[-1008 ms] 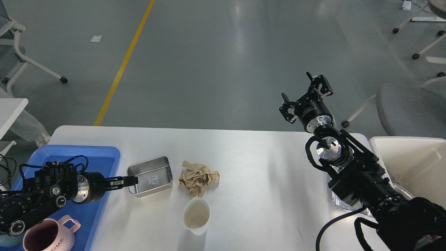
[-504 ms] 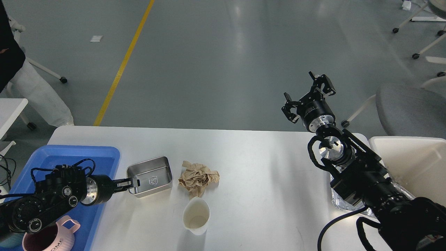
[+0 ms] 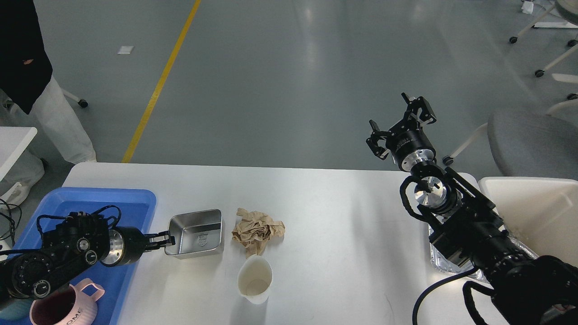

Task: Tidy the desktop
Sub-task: 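Grasp the steel tray's rim with the left gripper, then lift the steel tray and carry it over the blue bin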

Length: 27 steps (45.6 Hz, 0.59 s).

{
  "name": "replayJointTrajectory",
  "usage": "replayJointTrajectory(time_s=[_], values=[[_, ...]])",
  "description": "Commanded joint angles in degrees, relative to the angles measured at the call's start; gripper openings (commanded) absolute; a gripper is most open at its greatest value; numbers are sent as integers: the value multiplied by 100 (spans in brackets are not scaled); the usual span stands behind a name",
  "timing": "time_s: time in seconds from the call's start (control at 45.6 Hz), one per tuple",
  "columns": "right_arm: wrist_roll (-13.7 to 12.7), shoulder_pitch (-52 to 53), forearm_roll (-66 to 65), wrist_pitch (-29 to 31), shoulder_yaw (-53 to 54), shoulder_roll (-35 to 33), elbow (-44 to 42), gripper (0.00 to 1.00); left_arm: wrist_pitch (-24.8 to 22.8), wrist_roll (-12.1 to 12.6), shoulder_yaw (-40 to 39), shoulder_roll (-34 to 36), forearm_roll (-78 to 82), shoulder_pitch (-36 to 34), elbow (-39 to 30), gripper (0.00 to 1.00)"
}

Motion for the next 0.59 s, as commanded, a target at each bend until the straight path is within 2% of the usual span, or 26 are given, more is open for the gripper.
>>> replayJointTrajectory(time_s=[0.0, 0.175, 0.394, 0.57], values=[[0, -1, 0, 0, 0, -8, 0, 100, -22, -29, -2, 3, 7, -2, 1, 0], [0, -1, 0, 0, 0, -17, 9, 100, -154, -152, -11, 64, 16, -37, -61, 0], [0, -1, 0, 0, 0, -17, 17, 100, -1032, -433, -230, 793, 16, -301, -333, 0], [0, -1, 0, 0, 0, -8, 44, 100, -1604, -495, -625, 1724, 16, -380, -1141, 0]])
